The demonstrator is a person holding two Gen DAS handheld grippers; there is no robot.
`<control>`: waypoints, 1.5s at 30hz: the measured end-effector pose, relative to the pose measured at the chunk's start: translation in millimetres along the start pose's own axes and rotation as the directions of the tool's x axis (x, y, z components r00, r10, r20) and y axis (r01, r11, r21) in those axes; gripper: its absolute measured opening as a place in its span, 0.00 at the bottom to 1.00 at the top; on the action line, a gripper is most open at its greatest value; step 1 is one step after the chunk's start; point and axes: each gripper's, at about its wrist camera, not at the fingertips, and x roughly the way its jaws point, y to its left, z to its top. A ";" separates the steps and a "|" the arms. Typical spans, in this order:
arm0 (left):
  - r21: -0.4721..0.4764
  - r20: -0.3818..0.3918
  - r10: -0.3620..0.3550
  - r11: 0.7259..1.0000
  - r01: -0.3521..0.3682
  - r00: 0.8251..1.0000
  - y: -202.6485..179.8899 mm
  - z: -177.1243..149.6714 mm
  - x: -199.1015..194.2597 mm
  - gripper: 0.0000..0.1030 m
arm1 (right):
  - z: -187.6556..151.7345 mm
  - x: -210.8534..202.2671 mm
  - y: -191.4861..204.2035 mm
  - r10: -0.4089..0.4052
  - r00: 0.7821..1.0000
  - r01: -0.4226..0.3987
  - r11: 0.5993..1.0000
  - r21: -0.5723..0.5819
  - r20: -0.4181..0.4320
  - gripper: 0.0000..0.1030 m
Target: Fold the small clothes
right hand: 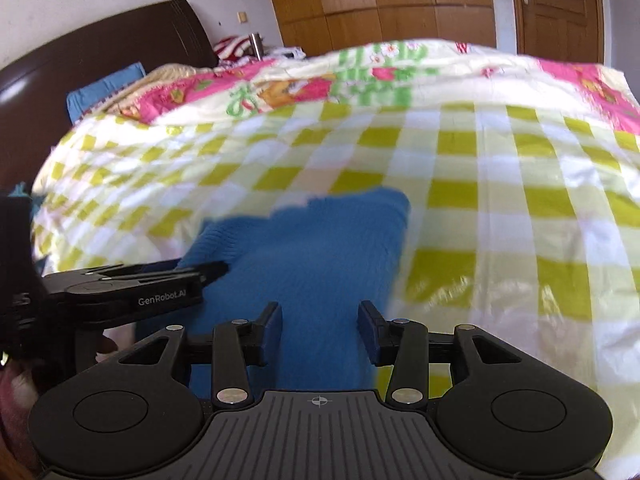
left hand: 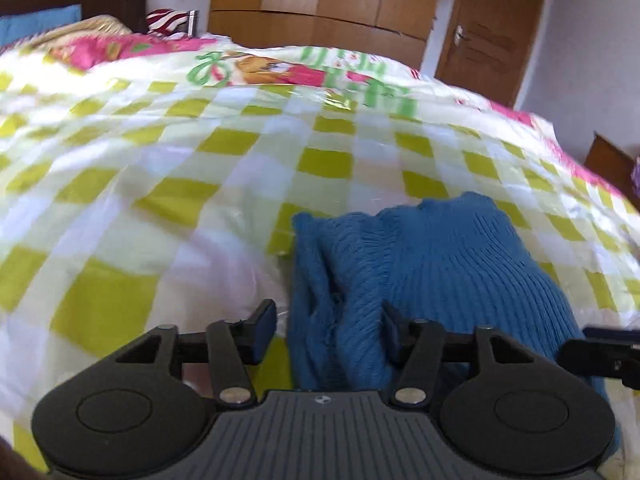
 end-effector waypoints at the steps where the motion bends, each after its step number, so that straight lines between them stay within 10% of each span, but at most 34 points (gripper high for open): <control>1: 0.013 0.004 0.021 1.000 -0.021 1.000 -1.3 -0.3 -4.8 0.72 | -5.8 0.4 -5.7 0.020 1.000 -0.020 0.999 0.028 -0.010 0.44; 10: 0.095 -0.003 0.096 0.991 -0.095 0.995 -18.5 5.4 -9.4 0.74 | -31.8 0.3 -30.3 0.164 0.983 -0.147 0.971 0.186 -0.079 0.57; 14: 0.089 -0.007 0.121 0.989 -0.120 0.993 -13.5 4.8 -2.6 0.85 | -48.9 3.0 -32.0 0.220 0.972 -0.188 0.940 0.286 -0.085 0.27; 18: 0.050 -0.015 0.119 0.992 -0.118 0.993 -8.4 5.8 -4.0 0.87 | -49.0 -3.7 -24.3 0.219 0.972 -0.191 0.947 0.258 -0.082 0.24; 27: 0.079 0.123 0.031 0.996 -0.041 0.992 -39.3 30.7 -68.8 0.81 | -42.9 -36.7 -41.6 0.194 0.981 -0.181 0.948 0.263 -0.028 0.41; 37: 0.043 -0.087 0.038 0.998 -0.034 0.995 -17.5 -14.0 -34.0 0.84 | -28.7 -0.9 -41.9 0.195 0.981 -0.190 0.945 0.266 0.005 0.52; 45: -0.026 -0.081 -0.004 1.000 0.002 0.997 -1.9 -18.1 -37.7 0.87 | -24.6 10.7 -46.1 0.240 0.971 -0.233 0.932 0.278 0.010 0.58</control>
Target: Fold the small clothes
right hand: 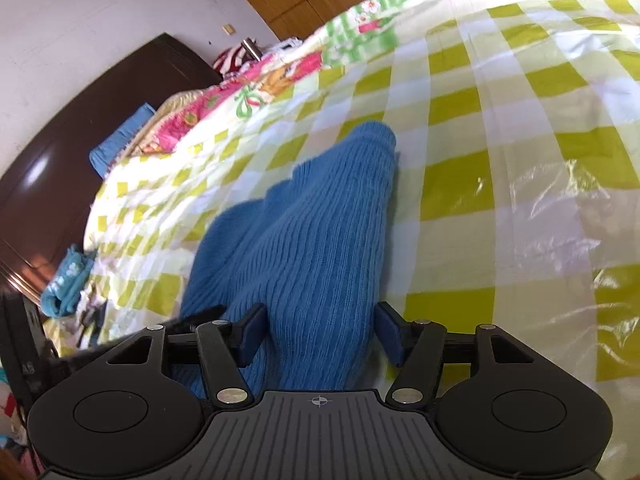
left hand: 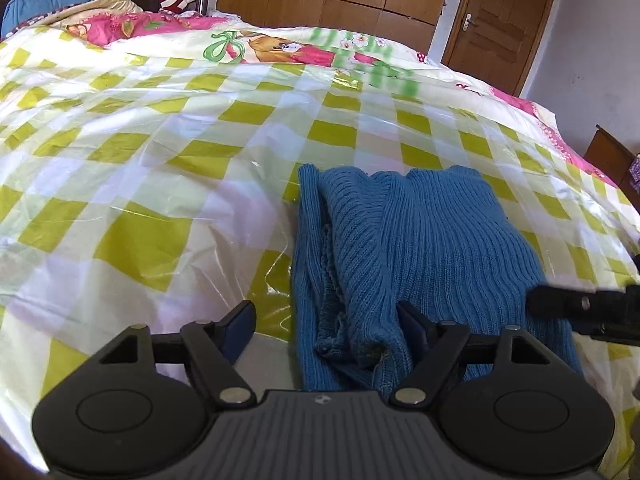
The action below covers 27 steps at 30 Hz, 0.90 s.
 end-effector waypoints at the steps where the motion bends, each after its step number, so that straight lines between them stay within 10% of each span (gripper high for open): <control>1: -0.010 0.001 -0.004 1.000 0.004 1.000 0.4 -0.2 -0.8 0.87 | 3.9 1.0 -3.8 0.008 1.000 -0.009 1.000 0.013 0.010 0.58; 10: 0.028 0.007 -0.025 0.999 0.025 1.000 -9.0 2.6 5.6 0.85 | 49.9 58.2 -34.2 0.122 0.991 -0.112 0.979 0.173 -0.049 0.62; 15: 0.028 -0.004 -0.087 0.996 0.087 0.996 -23.7 12.4 20.3 0.81 | 49.3 53.0 -34.1 0.092 0.995 -0.082 0.979 0.186 -0.043 0.31; 22: 0.076 -0.062 -0.288 0.953 0.292 0.956 -91.8 11.8 59.0 0.78 | 62.2 -0.9 -59.9 -0.139 0.990 0.133 0.982 0.131 0.033 0.30; 27: 0.100 -0.036 -0.289 0.951 0.292 0.957 -90.3 13.7 42.5 0.78 | 75.7 -32.2 -71.4 -0.293 0.955 0.288 0.952 0.104 0.041 0.41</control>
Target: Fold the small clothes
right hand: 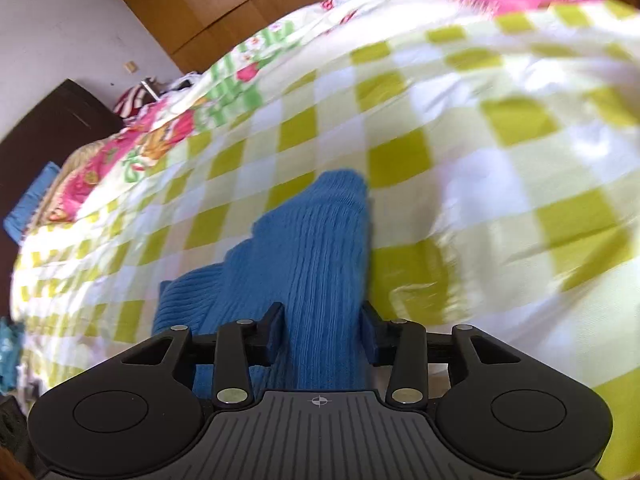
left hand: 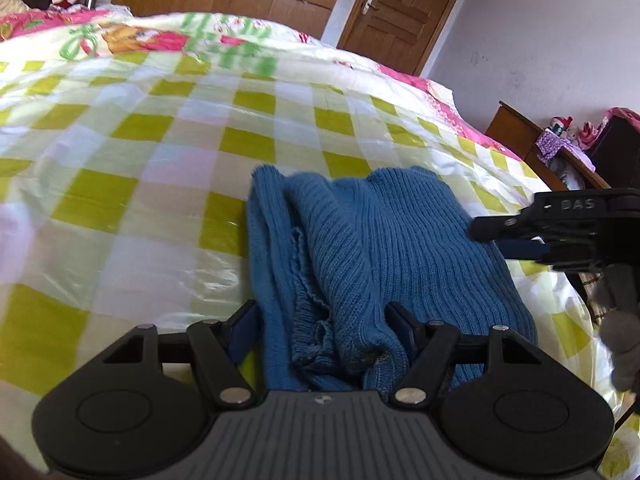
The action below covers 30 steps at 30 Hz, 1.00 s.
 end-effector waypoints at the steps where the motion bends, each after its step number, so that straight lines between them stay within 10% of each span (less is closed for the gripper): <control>1: 0.007 0.026 0.016 1.000 -0.016 1.000 1.6 -0.9 -9.3 0.78 | 0.7 -11.4 1.7 -0.039 0.999 0.040 0.999 -0.024 0.030 0.45; 4: 0.020 0.067 0.030 0.999 -0.031 0.997 2.0 -7.1 -24.4 0.78 | -0.5 -32.6 21.8 -0.076 0.991 0.085 0.993 -0.081 0.106 0.48; 8: 0.039 0.032 0.043 0.998 -0.044 0.999 3.7 -18.9 -18.6 0.83 | -8.0 -7.5 76.0 0.060 0.998 -0.059 0.987 -0.151 0.005 0.51; 12: 0.022 0.023 0.035 0.999 -0.035 0.999 6.5 -25.2 -19.9 0.83 | -25.3 38.2 126.2 0.018 0.997 -0.037 0.961 -0.273 -0.075 0.45; 17: 0.014 0.028 0.011 1.000 -0.011 1.000 11.2 -31.2 -18.6 0.83 | -36.2 57.6 135.9 -0.056 0.995 0.031 0.957 -0.288 -0.080 0.10; 30: 0.009 0.011 0.007 1.000 -0.007 1.000 16.9 -30.5 -22.5 0.81 | -39.2 64.2 145.3 -0.008 0.994 -0.022 0.958 -0.286 -0.106 0.12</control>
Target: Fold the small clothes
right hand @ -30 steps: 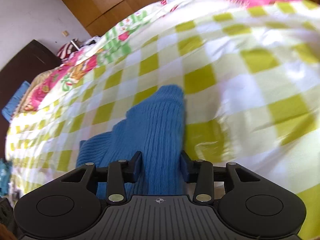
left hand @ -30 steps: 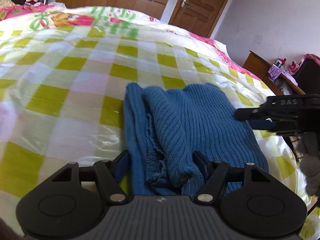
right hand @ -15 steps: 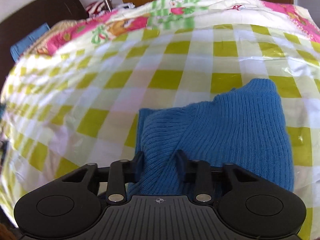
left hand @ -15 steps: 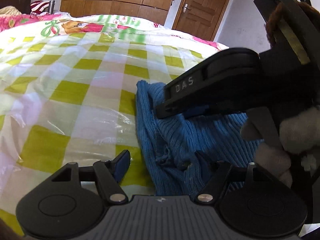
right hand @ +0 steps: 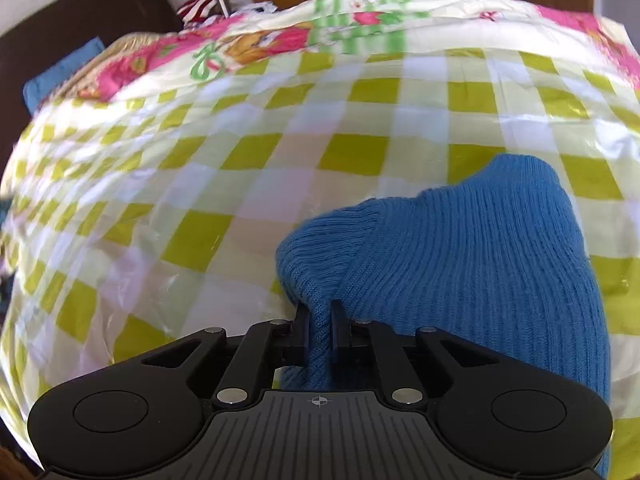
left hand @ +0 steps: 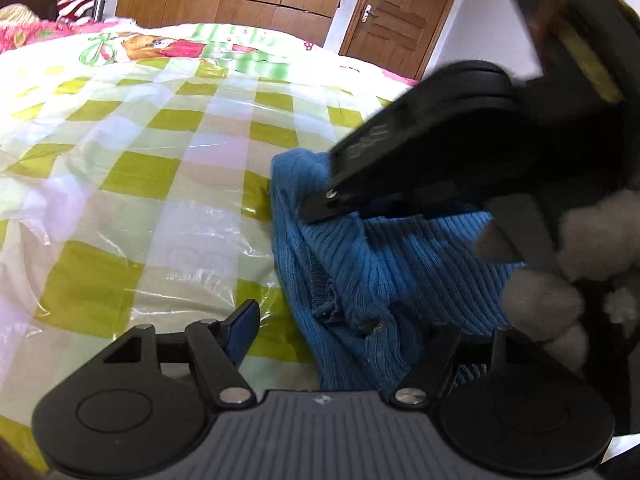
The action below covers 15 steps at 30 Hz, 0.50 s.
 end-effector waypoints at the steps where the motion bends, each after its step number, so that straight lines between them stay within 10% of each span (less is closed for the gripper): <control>1: -0.012 0.000 -0.002 1.000 0.002 1.000 1.5 1.4 -2.9 0.81 | 0.5 -5.2 -3.7 0.022 1.000 -0.022 1.000 0.010 0.002 0.17; 9: -0.008 0.180 0.067 0.998 -0.067 0.981 -12.8 36.3 -53.8 0.81 | -13.6 -84.5 -46.0 0.174 0.969 -0.193 0.976 0.098 0.177 0.43; 15: 0.053 0.142 0.101 0.993 -0.110 0.985 -35.4 74.2 17.3 0.81 | -48.3 -110.5 -83.4 0.069 0.970 -0.098 0.988 0.116 0.232 0.45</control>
